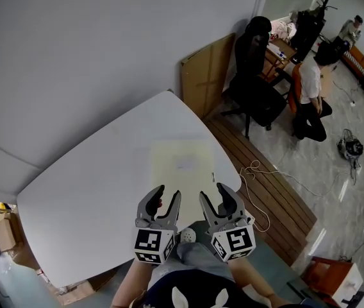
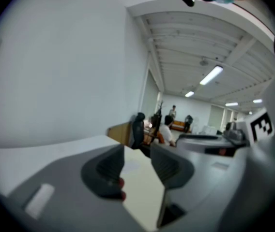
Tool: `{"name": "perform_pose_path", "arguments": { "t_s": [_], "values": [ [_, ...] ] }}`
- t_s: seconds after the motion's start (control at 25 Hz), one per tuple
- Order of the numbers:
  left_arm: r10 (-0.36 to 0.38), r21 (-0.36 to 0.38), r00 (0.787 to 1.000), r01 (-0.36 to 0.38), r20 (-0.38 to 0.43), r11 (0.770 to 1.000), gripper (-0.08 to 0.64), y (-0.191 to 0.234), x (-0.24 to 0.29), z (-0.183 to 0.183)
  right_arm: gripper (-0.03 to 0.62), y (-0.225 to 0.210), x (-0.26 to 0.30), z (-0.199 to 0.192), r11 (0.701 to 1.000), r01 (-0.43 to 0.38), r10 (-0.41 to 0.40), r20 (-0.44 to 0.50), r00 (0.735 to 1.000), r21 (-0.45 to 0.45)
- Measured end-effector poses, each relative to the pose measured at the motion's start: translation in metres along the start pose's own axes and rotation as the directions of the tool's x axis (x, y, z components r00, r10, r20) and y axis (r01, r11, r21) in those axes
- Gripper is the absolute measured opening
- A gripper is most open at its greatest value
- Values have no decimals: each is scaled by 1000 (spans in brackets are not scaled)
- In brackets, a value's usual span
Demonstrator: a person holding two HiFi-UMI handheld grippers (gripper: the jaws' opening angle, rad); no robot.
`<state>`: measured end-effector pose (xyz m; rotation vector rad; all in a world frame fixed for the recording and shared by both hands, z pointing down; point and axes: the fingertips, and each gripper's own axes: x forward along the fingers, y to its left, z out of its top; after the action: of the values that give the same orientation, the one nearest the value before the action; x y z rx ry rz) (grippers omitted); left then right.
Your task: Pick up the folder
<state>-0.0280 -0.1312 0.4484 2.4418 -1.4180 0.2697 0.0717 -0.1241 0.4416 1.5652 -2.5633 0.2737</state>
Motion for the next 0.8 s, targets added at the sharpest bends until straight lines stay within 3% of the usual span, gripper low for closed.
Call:
{"name": "perform_pose_path", "arguments": {
  "t_s": [0.8],
  "values": [
    [70,-86,991,-80,-115,993,245,41,25,-47,187,-29,34,-52,999,5,3,-137,991,54]
  ]
}}
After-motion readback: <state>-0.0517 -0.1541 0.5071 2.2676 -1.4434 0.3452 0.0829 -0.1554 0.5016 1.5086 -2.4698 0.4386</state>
